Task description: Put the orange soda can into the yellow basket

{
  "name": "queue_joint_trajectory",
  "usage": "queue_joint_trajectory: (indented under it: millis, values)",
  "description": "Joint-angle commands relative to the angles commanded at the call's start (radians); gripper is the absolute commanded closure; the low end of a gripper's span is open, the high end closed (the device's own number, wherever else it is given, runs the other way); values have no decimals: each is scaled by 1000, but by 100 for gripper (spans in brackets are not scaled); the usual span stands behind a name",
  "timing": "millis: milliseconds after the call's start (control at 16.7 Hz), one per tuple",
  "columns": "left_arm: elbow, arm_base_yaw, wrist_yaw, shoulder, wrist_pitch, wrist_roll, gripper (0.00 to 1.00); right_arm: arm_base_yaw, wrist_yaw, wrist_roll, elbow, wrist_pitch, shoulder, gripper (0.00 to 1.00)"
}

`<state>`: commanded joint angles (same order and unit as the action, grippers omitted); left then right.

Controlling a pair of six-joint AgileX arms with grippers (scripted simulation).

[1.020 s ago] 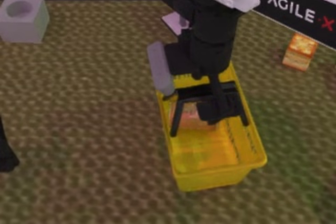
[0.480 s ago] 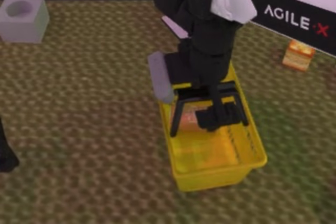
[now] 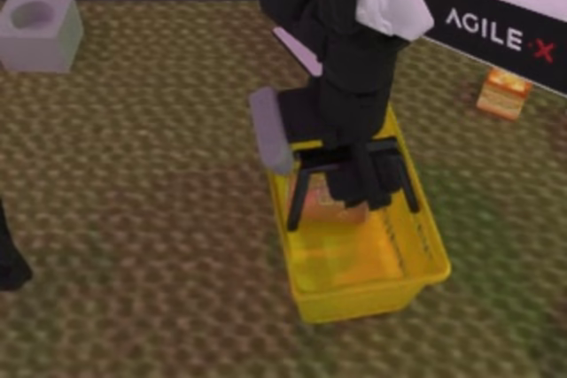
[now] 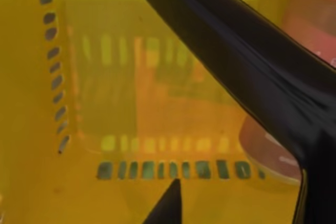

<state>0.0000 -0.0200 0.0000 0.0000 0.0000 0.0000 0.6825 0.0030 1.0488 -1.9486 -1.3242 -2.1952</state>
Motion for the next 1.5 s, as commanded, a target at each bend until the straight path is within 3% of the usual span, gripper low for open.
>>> queue_joint_trajectory:
  millis: [360, 420, 1500]
  values:
    - [0, 0, 0, 0, 0, 0, 0, 0, 0, 0, 0, 0, 0, 98]
    - [0, 0, 0, 0, 0, 0, 0, 0, 0, 0, 0, 0, 0, 100]
    - [0, 0, 0, 0, 0, 0, 0, 0, 0, 0, 0, 0, 0, 100]
